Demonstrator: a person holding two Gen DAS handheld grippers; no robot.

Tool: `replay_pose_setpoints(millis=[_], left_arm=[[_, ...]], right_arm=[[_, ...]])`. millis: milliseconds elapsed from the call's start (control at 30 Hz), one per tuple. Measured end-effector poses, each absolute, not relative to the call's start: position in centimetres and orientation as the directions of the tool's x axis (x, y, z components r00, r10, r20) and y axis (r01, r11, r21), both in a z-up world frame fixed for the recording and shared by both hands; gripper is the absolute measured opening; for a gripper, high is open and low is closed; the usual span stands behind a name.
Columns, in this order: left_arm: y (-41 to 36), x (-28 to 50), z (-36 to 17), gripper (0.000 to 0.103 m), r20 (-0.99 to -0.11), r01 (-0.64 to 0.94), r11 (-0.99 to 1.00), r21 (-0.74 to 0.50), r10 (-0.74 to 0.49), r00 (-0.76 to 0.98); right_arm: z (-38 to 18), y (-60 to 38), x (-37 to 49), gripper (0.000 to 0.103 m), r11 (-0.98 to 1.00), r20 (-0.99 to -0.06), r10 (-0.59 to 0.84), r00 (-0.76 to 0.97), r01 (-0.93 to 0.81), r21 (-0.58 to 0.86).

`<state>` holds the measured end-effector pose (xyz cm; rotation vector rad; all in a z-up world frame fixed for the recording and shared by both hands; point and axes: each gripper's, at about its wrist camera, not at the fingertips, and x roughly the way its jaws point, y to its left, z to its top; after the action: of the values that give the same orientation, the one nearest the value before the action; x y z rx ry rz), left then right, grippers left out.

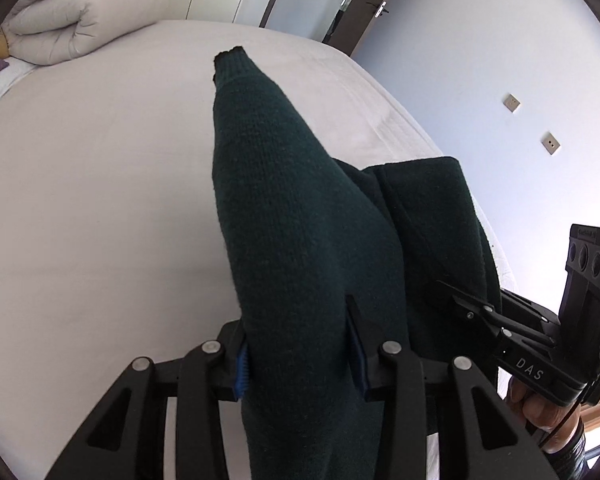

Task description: Fold small clothes

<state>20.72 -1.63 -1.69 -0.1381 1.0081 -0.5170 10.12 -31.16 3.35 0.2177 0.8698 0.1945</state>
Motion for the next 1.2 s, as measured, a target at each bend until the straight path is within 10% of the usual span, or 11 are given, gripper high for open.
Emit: replay_pose_setpoints(millis=[500, 800, 1200], left_arm=[[8.9, 15.4, -8.6, 0.044, -0.84, 0.218, 0.921, -0.322, -0.384, 0.384], [7.6, 16.1, -11.5, 0.083, -0.836, 0.154, 0.954, -0.257, -0.3, 0.459], [9.9, 11.1, -7.1, 0.08, -0.711, 0.15, 0.941, -0.303, -0.328, 0.622]], right_arm=[[-2.6, -18.2, 3.1, 0.02, 0.902, -0.749, 0.411, 0.519, -0.113, 0.417], [-9.1, -20.6, 2.9, 0.034, 0.901, -0.776, 0.38, 0.503, -0.012, 0.434], [-2.5, -25.1, 1.9, 0.045, 0.841, -0.628, 0.431, 0.649, -0.035, 0.54]])
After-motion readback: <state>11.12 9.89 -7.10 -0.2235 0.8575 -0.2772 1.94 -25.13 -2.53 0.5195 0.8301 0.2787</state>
